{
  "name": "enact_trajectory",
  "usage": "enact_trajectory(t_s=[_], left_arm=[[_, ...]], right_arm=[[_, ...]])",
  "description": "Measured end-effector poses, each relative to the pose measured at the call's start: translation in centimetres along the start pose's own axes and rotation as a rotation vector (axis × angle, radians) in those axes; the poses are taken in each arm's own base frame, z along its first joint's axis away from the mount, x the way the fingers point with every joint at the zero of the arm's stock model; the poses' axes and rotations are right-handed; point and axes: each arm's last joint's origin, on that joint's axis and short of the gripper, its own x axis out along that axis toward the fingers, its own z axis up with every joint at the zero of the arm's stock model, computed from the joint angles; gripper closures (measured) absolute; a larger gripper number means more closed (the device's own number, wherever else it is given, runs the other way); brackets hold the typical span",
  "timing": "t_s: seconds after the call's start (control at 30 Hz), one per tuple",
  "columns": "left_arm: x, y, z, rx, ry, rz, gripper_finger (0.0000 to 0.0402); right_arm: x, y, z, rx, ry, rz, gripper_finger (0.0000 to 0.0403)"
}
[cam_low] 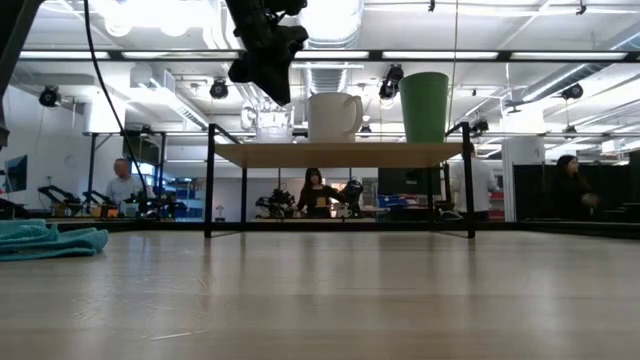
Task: Stack small to large cups/mugs on shelf
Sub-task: Put the transparent mug on the shelf
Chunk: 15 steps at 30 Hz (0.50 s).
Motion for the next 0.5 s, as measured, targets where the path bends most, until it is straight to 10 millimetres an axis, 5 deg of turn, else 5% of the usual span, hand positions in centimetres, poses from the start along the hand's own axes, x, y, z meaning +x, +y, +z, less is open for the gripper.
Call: enact_trajectory(t_s=[0.5], left_arm=[[0.00,0.00,0.00,-0.001,-0.002,0.005,0.0320]], right_arm=[[0.00,0.00,0.00,-0.009,0.000,0.000,0.0307]])
